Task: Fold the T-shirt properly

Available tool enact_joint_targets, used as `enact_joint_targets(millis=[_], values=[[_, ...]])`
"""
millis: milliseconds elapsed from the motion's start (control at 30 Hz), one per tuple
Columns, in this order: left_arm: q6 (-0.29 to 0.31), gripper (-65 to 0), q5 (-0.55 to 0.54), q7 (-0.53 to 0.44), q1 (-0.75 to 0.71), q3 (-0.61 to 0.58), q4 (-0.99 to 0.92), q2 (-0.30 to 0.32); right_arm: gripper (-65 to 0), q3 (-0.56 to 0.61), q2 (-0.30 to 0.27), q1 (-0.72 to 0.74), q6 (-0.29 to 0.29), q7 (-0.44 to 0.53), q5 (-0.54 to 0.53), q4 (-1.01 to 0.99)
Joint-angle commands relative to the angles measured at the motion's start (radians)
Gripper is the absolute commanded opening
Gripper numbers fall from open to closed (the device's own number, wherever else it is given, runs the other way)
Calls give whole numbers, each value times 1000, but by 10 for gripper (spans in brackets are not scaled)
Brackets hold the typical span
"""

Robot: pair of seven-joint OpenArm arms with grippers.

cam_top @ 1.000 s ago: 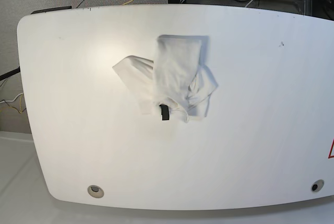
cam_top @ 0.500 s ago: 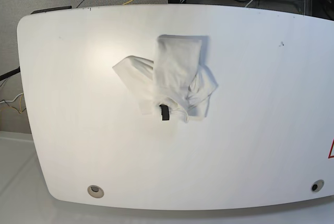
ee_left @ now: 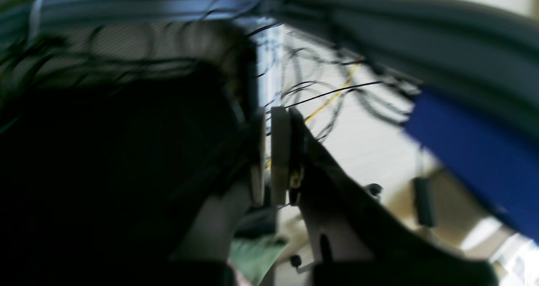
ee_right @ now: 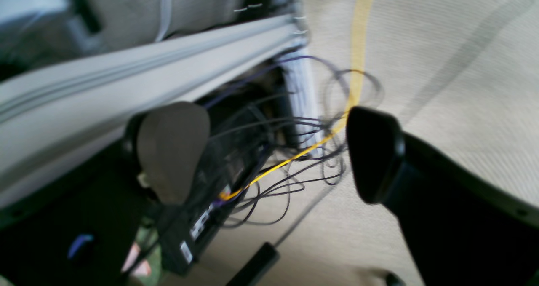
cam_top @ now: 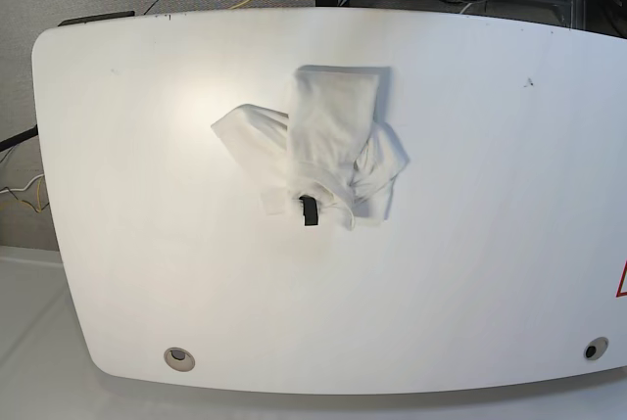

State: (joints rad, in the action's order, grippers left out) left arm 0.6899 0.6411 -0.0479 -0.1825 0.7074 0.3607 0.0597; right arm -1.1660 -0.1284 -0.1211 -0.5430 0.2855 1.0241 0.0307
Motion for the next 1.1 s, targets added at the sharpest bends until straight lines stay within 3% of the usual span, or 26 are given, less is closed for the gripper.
enact_joint_targets(millis=[0,167,367,633,1067], values=[[-29,-638,35,-40,47,1,-73,6,-132,-2,23,18,36,7,32,-4],[-100,-638,76,-48,128,1,-193,2,-131,-2,60,47,149,-35,81,-4],[-181,-638,96,-46,177,1,-246,-25,-130,-2,77,68,220,-44,127,-4],[-302,-638,153,-45,194,1,-249,-60,-128,-1,77,74,254,-45,135,-4],[-342,-638,158,-43,200,1,-249,-74,-128,-2,83,122,261,-87,134,-4]])
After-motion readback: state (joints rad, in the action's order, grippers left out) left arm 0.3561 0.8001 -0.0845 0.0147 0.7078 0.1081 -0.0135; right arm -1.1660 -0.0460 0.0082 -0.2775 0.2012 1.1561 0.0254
